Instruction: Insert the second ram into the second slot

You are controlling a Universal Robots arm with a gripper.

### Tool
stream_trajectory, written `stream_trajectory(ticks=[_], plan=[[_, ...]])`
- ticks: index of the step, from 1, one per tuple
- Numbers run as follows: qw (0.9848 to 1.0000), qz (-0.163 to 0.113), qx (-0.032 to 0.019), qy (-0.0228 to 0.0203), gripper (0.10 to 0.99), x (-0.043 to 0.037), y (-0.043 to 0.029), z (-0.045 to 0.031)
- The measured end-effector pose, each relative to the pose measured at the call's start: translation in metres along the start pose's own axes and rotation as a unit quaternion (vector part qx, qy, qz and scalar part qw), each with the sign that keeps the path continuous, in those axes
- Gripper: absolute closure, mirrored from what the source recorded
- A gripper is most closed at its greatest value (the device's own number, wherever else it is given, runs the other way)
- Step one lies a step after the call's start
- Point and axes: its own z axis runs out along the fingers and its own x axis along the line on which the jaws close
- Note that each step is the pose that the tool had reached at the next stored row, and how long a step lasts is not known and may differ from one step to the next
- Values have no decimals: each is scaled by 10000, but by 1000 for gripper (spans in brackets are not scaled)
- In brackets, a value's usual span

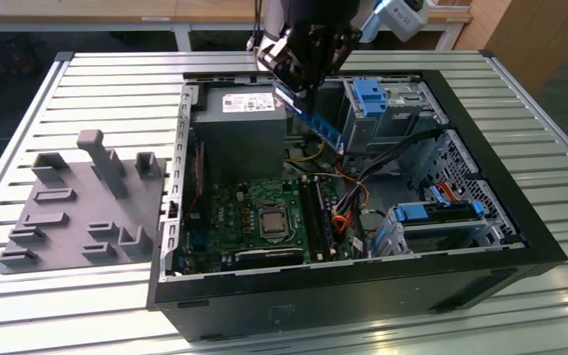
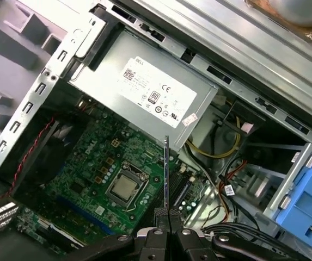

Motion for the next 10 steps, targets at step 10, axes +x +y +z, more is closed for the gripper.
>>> stream_trajectory(ticks=[10], plan=[[9963, 860, 48, -2, 969, 0, 0, 6]])
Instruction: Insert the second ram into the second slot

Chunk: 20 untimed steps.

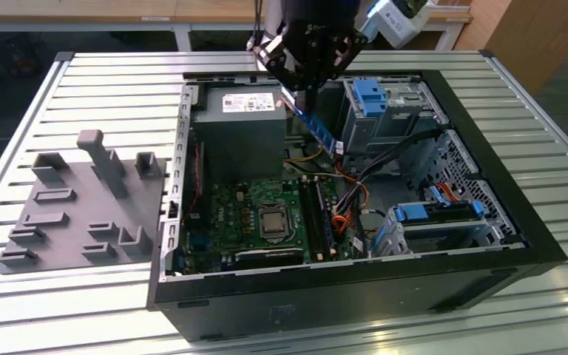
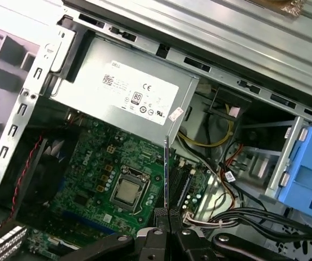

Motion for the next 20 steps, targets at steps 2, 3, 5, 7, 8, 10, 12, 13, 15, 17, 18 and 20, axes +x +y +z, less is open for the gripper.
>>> stream_trajectory(ticks=[2, 3, 5, 7, 8, 10, 12, 13, 15, 17, 18, 20], plan=[[9999, 157, 8, 0, 969, 0, 0, 1], [9997, 231, 11, -1, 969, 0, 0, 1], [9993, 380, 17, -2, 969, 0, 0, 2], [9986, 523, 21, -4, 969, 0, 0, 2], [9982, 595, 23, -5, 969, 0, 0, 3], [9972, 742, 26, -7, 969, 0, 0, 3], [9961, 887, 30, -9, 969, 0, 0, 4], [9953, 967, 32, -10, 969, 0, 0, 4], [9938, 1110, 36, -12, 969, 0, 0, 4], [9922, 1250, 40, -13, 969, 0, 0, 5], [9913, 1319, 41, -14, 969, 0, 0, 5], [9894, 1454, 43, -16, 969, 0, 0, 5]])
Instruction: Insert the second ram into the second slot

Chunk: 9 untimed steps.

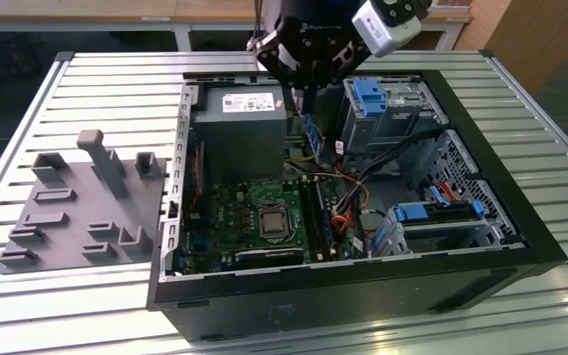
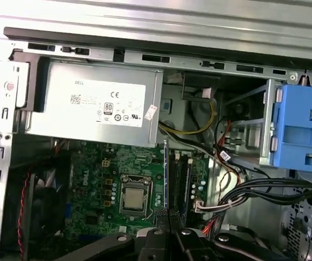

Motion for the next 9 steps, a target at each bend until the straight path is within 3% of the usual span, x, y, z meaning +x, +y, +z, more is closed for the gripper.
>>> stream_trajectory(ticks=[9], plan=[[9983, 588, 3, -8, 969, 0, 0, 2]])
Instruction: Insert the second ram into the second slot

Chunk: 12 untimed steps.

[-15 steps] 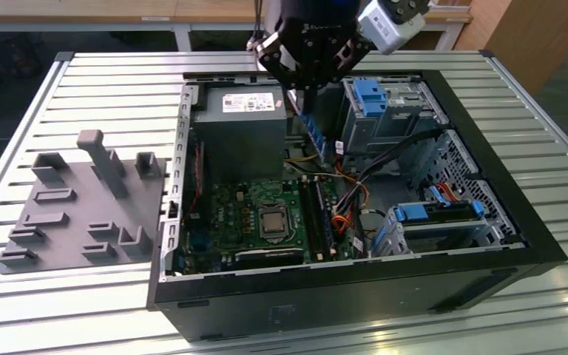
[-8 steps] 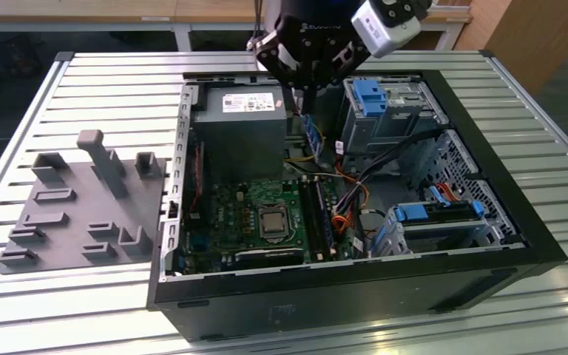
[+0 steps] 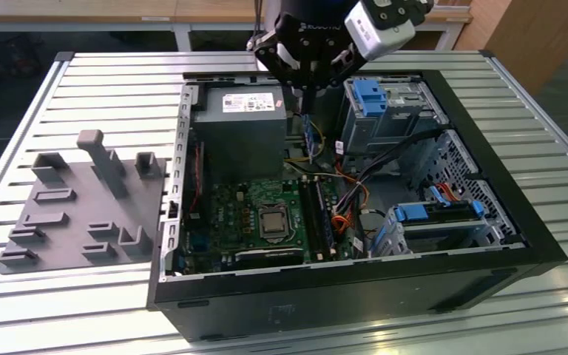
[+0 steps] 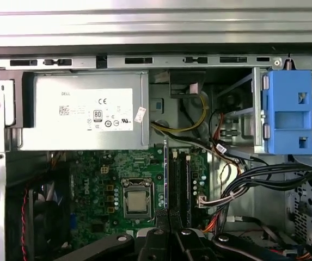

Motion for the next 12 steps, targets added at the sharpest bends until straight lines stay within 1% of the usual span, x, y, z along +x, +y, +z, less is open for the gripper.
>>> stream_trajectory(ticks=[12], plan=[[10000, 24, -1, -1, 969, 0, -13, 14]])
